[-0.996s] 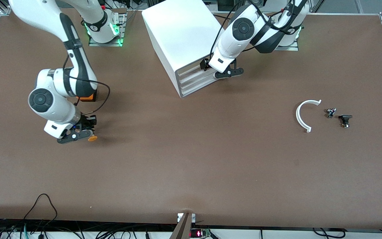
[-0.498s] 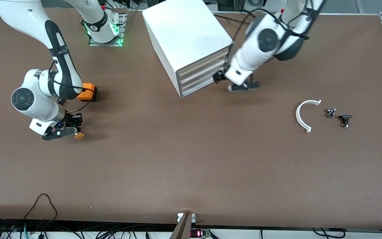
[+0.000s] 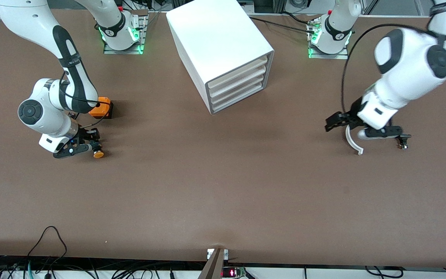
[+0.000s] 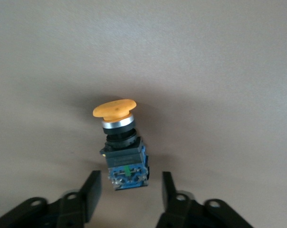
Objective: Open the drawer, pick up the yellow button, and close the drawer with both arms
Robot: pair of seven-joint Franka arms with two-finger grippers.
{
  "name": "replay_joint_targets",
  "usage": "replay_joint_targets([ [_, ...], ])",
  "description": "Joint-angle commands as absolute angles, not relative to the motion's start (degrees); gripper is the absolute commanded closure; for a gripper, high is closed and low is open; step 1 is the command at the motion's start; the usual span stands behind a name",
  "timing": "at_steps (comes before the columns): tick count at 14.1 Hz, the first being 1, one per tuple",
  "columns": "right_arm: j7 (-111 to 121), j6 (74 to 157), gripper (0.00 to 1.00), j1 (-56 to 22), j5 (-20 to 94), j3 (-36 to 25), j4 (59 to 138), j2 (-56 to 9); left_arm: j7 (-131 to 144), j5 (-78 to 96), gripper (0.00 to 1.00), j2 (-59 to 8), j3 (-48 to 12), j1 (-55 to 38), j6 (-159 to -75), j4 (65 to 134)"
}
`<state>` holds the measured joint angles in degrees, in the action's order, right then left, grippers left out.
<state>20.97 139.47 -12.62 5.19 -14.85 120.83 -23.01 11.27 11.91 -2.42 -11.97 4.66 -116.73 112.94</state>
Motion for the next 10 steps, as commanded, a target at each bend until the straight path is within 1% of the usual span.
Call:
replay_joint_targets([
  [1,22.1,130.0,0.00,-11.3,10.4,-12.3,115.9,-20.3,9.2,3.4,0.00,-1.1,-9.2,3.4,-103.7,104.0],
  [3,21.9,123.1,0.00,-11.4,10.6,-12.2,110.0,-20.3,7.0,-0.8,0.00,-0.3,-8.7,3.3,-99.8,101.7],
  [6,15.7,114.5,0.00,-11.5,10.5,-11.1,102.1,-20.2,4.8,-1.0,0.00,1.6,-6.9,3.3,-94.9,100.9],
  [8,12.1,109.7,0.00,-11.5,10.6,-9.6,97.7,-20.0,4.7,-2.1,0.00,1.8,-6.8,3.3,-94.6,100.8],
  [10,9.2,107.3,0.00,-11.5,10.5,-8.4,95.6,-18.8,5.3,-2.6,0.00,1.8,-7.3,3.7,-94.5,100.8],
])
